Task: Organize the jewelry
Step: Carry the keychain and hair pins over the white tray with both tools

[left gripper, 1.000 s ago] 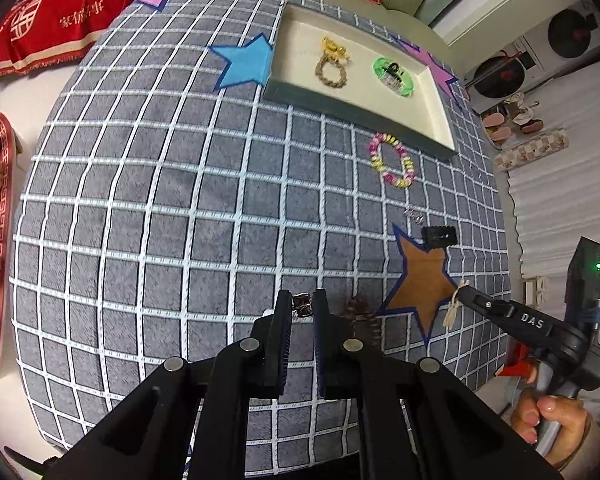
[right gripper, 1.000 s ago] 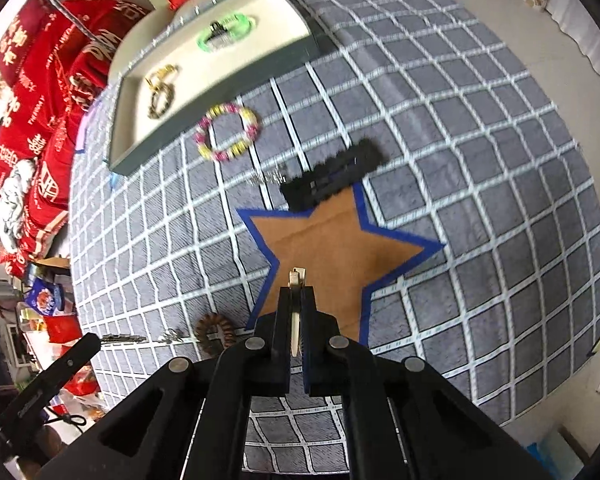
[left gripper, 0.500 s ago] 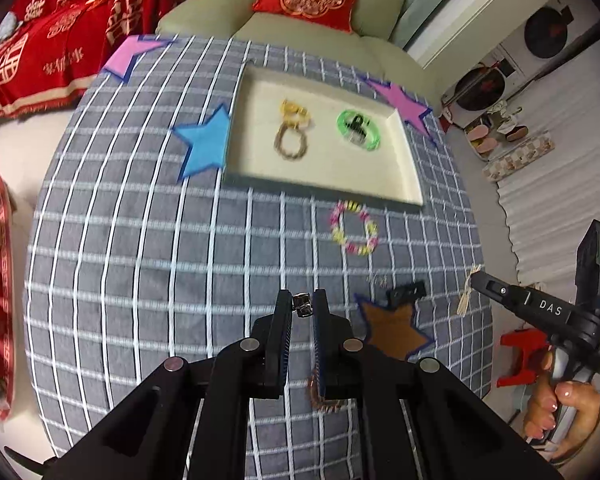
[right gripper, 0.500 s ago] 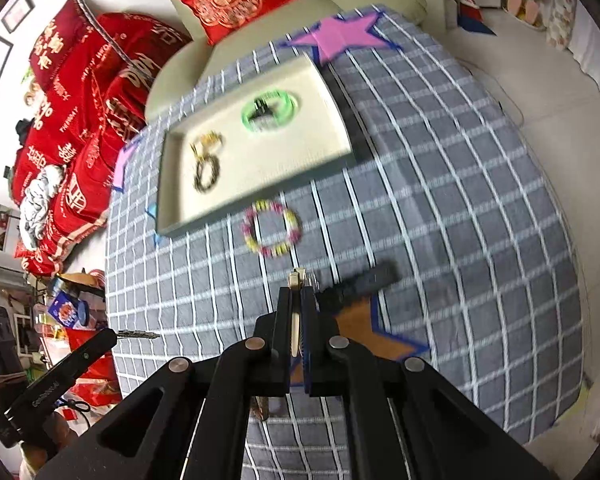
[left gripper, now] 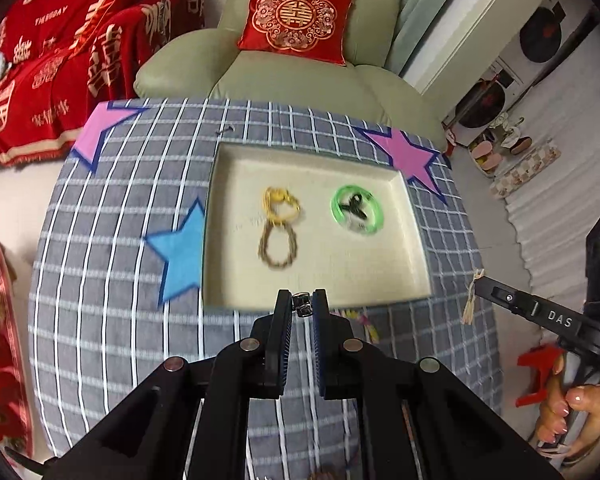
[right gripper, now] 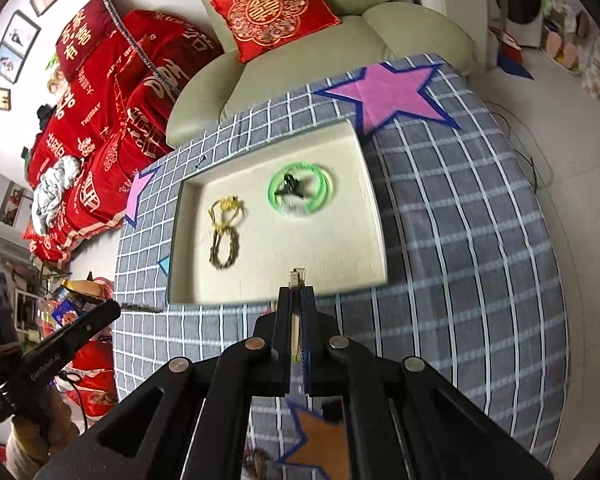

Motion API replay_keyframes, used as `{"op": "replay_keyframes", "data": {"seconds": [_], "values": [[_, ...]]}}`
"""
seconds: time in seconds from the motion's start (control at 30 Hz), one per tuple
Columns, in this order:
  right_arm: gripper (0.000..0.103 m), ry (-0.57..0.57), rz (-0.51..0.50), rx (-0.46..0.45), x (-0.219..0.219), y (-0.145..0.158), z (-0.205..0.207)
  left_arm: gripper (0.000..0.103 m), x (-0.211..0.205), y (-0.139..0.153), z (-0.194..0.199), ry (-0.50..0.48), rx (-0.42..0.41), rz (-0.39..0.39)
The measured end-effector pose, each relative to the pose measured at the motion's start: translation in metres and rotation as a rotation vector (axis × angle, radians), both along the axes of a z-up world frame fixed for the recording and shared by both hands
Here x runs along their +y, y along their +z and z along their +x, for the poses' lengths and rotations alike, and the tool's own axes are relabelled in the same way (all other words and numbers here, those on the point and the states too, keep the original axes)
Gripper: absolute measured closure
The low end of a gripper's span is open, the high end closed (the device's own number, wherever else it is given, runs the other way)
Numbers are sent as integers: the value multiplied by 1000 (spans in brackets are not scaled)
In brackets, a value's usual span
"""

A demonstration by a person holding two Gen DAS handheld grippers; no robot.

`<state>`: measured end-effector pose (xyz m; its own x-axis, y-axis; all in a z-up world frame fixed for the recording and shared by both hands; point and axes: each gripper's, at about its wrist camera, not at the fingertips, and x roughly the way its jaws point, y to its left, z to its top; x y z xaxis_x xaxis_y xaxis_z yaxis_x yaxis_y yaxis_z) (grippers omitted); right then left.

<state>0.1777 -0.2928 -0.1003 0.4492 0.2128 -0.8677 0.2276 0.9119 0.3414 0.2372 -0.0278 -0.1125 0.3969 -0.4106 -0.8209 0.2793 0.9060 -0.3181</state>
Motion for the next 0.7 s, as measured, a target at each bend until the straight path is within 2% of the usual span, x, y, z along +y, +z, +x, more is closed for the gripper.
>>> {"op": "replay_keyframes", "data": {"seconds": [0.33, 0.7], "values": [[99, 63, -13, 45, -8, -45, 63, 85, -39, -36, 57, 11, 21, 114], [99, 93, -33, 96, -17, -83, 105, 85, -61, -68, 93, 50, 52, 169]]}}
